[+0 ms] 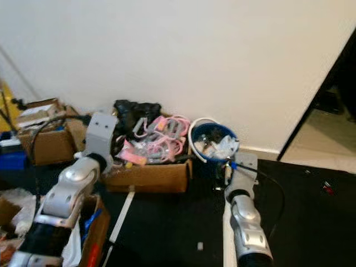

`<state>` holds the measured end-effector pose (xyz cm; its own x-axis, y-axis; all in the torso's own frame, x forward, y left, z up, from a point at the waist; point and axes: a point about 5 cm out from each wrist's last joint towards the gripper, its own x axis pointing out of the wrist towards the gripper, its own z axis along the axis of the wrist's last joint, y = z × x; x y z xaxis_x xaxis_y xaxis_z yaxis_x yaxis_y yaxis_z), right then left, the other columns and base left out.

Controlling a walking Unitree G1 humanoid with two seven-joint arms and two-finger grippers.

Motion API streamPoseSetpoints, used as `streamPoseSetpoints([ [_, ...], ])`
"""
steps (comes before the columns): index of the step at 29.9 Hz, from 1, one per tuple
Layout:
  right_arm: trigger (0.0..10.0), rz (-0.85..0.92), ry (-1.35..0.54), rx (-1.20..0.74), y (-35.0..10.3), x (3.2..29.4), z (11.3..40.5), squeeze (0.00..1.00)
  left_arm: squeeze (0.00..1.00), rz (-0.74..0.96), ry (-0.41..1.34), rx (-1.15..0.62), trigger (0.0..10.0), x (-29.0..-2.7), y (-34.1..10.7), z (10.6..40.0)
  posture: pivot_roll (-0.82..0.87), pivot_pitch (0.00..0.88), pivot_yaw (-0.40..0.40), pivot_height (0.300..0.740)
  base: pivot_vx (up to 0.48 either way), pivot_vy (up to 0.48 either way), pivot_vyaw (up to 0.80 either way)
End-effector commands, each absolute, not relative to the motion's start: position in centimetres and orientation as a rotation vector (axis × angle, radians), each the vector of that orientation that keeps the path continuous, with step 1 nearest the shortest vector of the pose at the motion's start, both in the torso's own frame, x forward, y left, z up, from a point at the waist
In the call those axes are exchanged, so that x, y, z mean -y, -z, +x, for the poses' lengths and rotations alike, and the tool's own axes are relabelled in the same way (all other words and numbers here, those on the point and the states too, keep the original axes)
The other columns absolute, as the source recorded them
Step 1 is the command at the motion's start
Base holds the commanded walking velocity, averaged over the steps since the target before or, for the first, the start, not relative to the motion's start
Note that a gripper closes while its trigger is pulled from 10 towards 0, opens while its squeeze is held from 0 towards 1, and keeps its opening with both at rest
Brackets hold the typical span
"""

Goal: Picking trash to rubbish bin

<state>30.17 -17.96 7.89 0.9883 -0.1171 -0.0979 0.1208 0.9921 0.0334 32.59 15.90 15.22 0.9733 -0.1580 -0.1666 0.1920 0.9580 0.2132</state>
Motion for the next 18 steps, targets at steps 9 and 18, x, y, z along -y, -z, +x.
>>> streamPoseSetpoints([
  [9, 10.0, 0.017, 0.154, -0.114, -7.7, 19.2, 29.9, 0.0, 0.0, 0.21, 0.137, -0.163, 10.0, -16.2, -14.4, 32.2, -0.05, 0.082, 0.004, 0.74, 0.0, 0.0, -0.8],
  [18, 10.0, -0.015, 0.147, -0.107, -8.1, 19.2, 30.1, 0.0, 0.0, 0.192, 0.11, -0.146, 10.0, -16.6, -14.6, 32.1, -0.04, 0.081, -0.004, 0.74, 0.0, 0.0, -0.8],
])
